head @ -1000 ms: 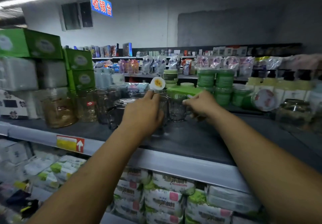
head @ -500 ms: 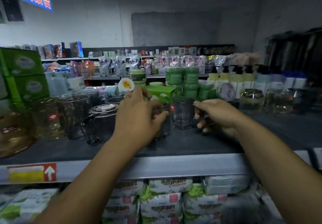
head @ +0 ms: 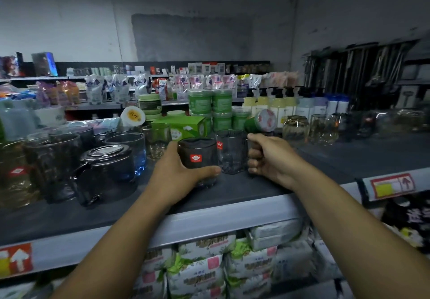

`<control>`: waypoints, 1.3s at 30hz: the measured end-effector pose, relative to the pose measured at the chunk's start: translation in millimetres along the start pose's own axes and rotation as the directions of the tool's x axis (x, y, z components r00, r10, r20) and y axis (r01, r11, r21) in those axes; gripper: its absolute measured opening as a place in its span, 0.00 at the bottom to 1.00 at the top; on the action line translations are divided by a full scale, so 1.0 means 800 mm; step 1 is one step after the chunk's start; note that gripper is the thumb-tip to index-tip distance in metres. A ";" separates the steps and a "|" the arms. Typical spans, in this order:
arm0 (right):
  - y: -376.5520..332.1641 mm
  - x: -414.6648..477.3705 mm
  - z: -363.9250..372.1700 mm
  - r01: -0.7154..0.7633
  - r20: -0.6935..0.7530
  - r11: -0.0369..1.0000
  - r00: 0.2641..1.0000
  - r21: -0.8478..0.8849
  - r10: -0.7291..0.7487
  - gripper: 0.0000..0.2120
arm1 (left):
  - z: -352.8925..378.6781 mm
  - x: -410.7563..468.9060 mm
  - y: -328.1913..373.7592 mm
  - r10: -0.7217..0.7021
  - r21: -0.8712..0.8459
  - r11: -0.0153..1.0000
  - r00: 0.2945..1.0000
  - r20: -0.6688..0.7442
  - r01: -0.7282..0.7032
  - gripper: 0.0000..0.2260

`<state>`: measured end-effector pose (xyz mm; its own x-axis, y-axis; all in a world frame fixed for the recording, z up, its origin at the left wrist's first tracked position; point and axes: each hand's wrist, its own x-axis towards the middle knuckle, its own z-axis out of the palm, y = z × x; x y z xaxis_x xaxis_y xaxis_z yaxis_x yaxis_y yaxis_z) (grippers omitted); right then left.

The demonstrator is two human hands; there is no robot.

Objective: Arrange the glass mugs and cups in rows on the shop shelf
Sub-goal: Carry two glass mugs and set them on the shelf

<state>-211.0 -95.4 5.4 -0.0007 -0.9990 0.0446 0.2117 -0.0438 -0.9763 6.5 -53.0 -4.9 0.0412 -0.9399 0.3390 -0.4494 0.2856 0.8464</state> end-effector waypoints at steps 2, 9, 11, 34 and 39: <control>-0.003 0.000 0.002 0.020 -0.058 0.999 0.998 0.034 -0.019 0.17 | 0.002 -0.001 0.001 0.034 -0.055 0.998 0.999 0.006 -0.033 0.30; -0.045 -0.042 -0.078 0.135 -0.159 0.979 0.981 0.156 -0.110 0.20 | 0.041 -0.017 0.046 0.191 -0.197 0.960 0.979 -0.070 -0.201 0.25; -0.059 -0.063 -0.118 0.156 -0.168 0.972 0.978 0.175 -0.127 0.22 | 0.074 -0.027 0.069 0.225 -0.222 0.946 0.972 -0.073 -0.236 0.24; -0.200 -0.237 -0.778 0.248 -0.554 0.969 0.809 0.021 -0.195 0.22 | 0.720 -0.099 0.391 0.338 -0.536 0.814 0.932 0.128 -0.221 0.26; -0.213 -0.199 -0.903 0.272 -0.599 0.962 0.772 0.014 -0.210 0.21 | 0.857 -0.060 0.439 0.386 -0.532 0.805 0.913 0.135 -0.262 0.32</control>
<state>-953.0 65.0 11.8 -0.6309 -0.7676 0.1126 0.2170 -0.3139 -0.9243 -765.3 -36.0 -5.6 -0.2562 -0.7728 0.5807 0.1020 0.5758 0.8112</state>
